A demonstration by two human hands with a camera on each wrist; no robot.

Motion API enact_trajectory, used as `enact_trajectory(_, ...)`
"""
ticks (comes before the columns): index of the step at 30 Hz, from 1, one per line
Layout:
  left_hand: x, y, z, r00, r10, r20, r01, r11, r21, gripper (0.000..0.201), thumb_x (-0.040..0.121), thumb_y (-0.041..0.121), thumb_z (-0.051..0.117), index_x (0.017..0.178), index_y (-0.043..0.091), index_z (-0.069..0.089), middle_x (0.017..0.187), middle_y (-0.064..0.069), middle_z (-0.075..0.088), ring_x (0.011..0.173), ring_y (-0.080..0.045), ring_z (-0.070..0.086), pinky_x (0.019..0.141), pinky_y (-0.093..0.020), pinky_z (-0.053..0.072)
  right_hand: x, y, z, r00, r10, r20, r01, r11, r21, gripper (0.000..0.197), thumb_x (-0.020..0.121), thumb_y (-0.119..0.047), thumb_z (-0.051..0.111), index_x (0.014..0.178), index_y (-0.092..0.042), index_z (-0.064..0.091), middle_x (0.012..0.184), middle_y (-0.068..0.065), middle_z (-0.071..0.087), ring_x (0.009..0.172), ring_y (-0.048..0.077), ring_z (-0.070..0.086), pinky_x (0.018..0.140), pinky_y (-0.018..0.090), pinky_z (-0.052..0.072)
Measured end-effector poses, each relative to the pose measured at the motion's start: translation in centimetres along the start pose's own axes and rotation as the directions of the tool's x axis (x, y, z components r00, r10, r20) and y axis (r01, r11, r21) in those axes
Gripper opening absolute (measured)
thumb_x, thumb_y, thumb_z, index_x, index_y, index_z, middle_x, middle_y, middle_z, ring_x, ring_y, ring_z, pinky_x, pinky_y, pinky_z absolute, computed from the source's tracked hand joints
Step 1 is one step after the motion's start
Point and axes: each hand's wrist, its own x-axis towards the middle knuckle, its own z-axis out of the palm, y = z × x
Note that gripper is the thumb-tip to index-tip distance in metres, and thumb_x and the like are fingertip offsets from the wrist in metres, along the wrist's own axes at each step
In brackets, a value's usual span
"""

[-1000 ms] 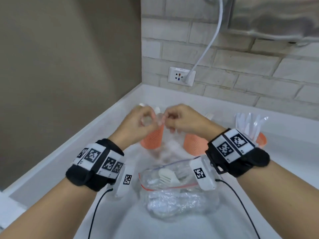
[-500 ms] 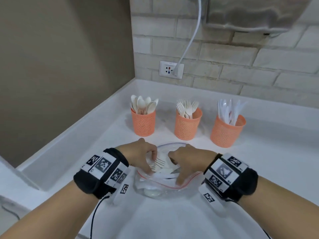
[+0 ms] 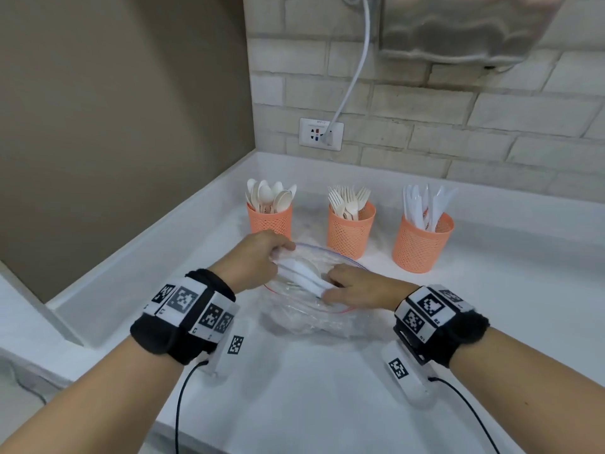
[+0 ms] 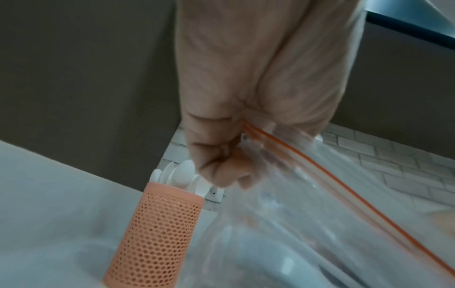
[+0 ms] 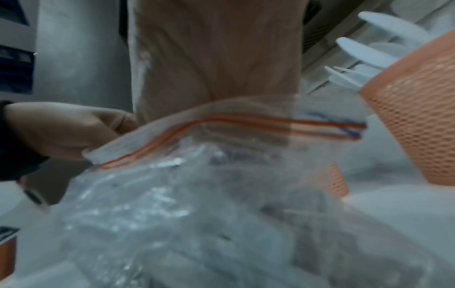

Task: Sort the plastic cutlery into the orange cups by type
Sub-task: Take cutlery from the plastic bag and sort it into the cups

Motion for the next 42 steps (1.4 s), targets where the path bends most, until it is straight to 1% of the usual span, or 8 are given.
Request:
enact_trajectory(4, -0.1, 0.4, 1.0, 0.999, 0.043, 0.004, -0.043, 0.999, 0.031, 0.070, 0.080, -0.010, 0.047, 0.144, 0.014, 0.032, 0.108, 0.001, 0.038, 0.098, -0.013, 0.039, 0.074, -0.011, 0.028, 1.0, -0.5, 1.2, 0.999, -0.045, 0.006, 0.045, 0.996, -0.076, 0.056, 0.078, -0.029, 0.068, 0.125, -0.011, 0.043, 0.119, 0.002, 0.044, 0.108, 0.018, 0.042, 0.090, 0.029, 0.038)
enact_trajectory(11, -0.5, -1.7, 1.3, 0.985, -0.064, 0.163, 0.046, 0.993, 0.113, 0.088, 0.083, 0.001, 0.056, 0.151, 0.024, 0.004, 0.124, -0.009, 0.042, 0.111, -0.027, 0.049, 0.082, -0.016, 0.036, 1.6, -1.8, 1.0, 0.999, -0.008, 0.041, 0.017, 0.974, -0.227, 0.062, 0.080, -0.038, 0.068, 0.125, -0.008, 0.040, 0.116, 0.009, 0.045, 0.105, 0.025, 0.045, 0.087, 0.029, 0.038)
enact_trajectory(17, -0.5, -3.7, 1.9, 0.982, -0.175, 0.071, 0.185, 0.966, -0.181, 0.087, 0.081, 0.001, 0.061, 0.148, 0.034, 0.017, 0.076, 0.001, 0.051, 0.070, -0.012, 0.050, 0.066, -0.017, 0.043, 1.9, -2.5, 2.4, 0.985, -0.041, -0.165, 0.004, 0.975, -0.220, 0.080, 0.075, -0.030, 0.071, 0.139, -0.009, 0.028, 0.137, 0.012, 0.047, 0.123, 0.028, 0.047, 0.099, 0.033, 0.040)
enact_trajectory(27, -0.5, -3.7, 0.6, 0.934, -0.232, 0.271, 0.345, 0.389, -0.854, 0.049, 0.083, -0.009, 0.035, 0.126, 0.009, 0.047, 0.071, -0.006, 0.048, 0.051, -0.010, 0.056, 0.050, -0.021, 0.049, 1.7, -2.1, 2.0, 0.977, -0.041, -0.207, -0.004, 0.978, -0.211, 0.065, 0.083, -0.032, 0.063, 0.135, -0.007, 0.034, 0.117, 0.013, 0.059, 0.107, 0.030, 0.056, 0.079, 0.029, 0.041)
enact_trajectory(31, -0.9, -4.9, 0.3, 0.937, -0.211, 0.280, 0.350, 0.586, -0.731, 0.061, 0.063, 0.001, 0.062, 0.123, 0.009, 0.057, 0.104, -0.010, 0.062, 0.089, -0.019, 0.060, 0.076, -0.028, 0.050, 0.7, -1.3, 1.7, 0.960, -0.123, -0.252, 0.110, 0.992, -0.067, 0.055, 0.081, -0.019, 0.062, 0.132, -0.012, 0.044, 0.123, 0.006, 0.058, 0.111, 0.024, 0.055, 0.083, 0.026, 0.041)
enact_trajectory(36, -0.4, -4.3, 1.2, 0.963, -0.264, 0.049, 0.237, 0.749, -0.619, 0.043, 0.084, -0.005, 0.055, 0.124, 0.010, 0.057, 0.095, -0.007, 0.062, 0.075, -0.015, 0.058, 0.062, -0.021, 0.052, 0.7, -0.9, 2.0, 0.985, -0.108, -0.133, 0.101, 0.993, -0.062, 0.065, 0.080, -0.017, 0.064, 0.137, -0.007, 0.034, 0.085, -0.007, 0.052, 0.089, 0.018, 0.047, 0.069, 0.024, 0.039)
enact_trajectory(39, -0.5, -3.9, 0.8, 0.985, -0.149, 0.084, 0.172, 0.842, -0.512, 0.054, 0.084, -0.008, 0.051, 0.130, 0.021, 0.052, 0.095, 0.002, 0.054, 0.066, -0.008, 0.049, 0.050, -0.013, 0.044, 0.7, -0.4, 1.8, 0.970, -0.053, -0.236, 0.054, 0.999, -0.002, 0.075, 0.076, -0.021, 0.067, 0.141, -0.014, 0.032, 0.098, -0.008, 0.050, 0.090, 0.014, 0.046, 0.074, 0.023, 0.039)
enact_trajectory(42, -0.4, -4.1, 0.4, 0.984, -0.126, 0.124, 0.164, 0.911, -0.379, 0.049, 0.086, -0.003, 0.052, 0.126, 0.024, 0.055, 0.107, 0.000, 0.057, 0.063, -0.010, 0.049, 0.050, -0.014, 0.043, 0.2, -0.2, 1.6, 0.952, -0.112, -0.284, 0.143, 0.986, 0.088, 0.043, 0.077, -0.011, 0.066, 0.116, -0.021, 0.051, 0.086, -0.015, 0.051, 0.074, 0.002, 0.048, 0.065, 0.010, 0.037)
